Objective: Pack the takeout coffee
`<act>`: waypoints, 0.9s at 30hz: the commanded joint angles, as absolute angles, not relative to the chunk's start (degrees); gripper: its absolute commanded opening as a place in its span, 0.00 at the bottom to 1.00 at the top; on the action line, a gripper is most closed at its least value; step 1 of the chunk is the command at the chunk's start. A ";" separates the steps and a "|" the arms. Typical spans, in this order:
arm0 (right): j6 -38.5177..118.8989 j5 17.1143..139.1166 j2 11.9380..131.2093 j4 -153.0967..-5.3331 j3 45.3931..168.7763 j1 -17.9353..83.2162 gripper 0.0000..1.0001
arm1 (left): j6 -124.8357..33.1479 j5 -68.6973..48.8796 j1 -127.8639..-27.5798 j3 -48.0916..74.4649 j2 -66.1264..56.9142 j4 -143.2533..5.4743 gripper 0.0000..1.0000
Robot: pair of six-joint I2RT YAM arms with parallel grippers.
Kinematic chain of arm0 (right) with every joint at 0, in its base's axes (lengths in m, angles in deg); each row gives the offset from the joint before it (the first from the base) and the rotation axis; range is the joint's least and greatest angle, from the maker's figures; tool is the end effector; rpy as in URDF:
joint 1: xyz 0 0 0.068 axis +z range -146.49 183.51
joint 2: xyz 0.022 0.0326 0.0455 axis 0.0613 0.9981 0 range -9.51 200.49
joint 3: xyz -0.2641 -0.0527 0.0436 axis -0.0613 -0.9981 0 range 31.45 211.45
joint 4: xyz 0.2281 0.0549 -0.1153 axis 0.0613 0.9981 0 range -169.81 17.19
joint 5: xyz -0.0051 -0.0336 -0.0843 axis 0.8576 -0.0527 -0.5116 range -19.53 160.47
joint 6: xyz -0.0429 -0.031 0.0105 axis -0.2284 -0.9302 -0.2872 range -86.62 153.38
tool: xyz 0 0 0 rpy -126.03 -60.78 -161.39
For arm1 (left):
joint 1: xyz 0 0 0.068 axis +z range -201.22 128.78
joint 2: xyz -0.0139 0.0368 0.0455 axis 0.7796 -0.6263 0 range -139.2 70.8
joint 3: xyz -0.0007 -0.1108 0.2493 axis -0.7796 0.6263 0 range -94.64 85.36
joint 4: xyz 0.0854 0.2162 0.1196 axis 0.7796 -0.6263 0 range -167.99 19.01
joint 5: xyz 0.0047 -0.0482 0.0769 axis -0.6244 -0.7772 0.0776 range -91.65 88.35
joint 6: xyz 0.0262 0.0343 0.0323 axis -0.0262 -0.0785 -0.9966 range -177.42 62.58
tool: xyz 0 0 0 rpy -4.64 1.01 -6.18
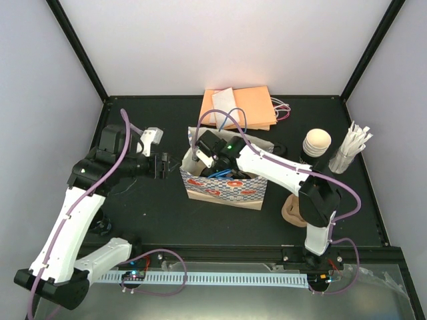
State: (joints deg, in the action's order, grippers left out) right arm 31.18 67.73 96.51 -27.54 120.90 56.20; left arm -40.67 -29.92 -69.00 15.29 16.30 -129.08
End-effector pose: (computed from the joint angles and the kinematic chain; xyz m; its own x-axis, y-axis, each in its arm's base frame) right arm 0.2343 0.3046 0.2527 -0.5349 -0.7649 -0.3590 -0.8050 0.5904 -0.0585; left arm 0.1512 -0.0661 0.3807 -0.7896 -0.0135 -0.6134 0.3902 0.7605 -0.5190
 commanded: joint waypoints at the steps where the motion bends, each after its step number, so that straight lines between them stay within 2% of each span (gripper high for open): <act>1: 31.61 65.09 95.82 -21.22 122.89 55.79 1.00 | -41.37 -29.11 -70.17 12.79 15.60 -130.76 0.75; 7: 31.71 65.31 94.57 -20.54 124.48 55.81 1.00 | -41.09 -27.48 -73.18 11.21 13.16 -129.44 0.74; 16: 31.79 66.02 93.95 -19.91 126.74 55.89 1.00 | -42.72 -17.03 -78.52 4.90 5.74 -131.73 0.64; 20: 31.67 65.71 93.73 -20.02 126.90 55.90 1.00 | -43.95 -16.21 -79.46 4.20 3.21 -132.72 0.59; 25: 31.86 65.42 92.49 -20.65 126.51 55.94 1.00 | -45.07 -13.30 -79.90 2.96 0.82 -134.91 0.46; 27: 31.98 65.29 91.77 -20.87 126.49 55.90 1.00 | -45.41 -13.09 -79.93 1.96 -0.06 -136.18 0.36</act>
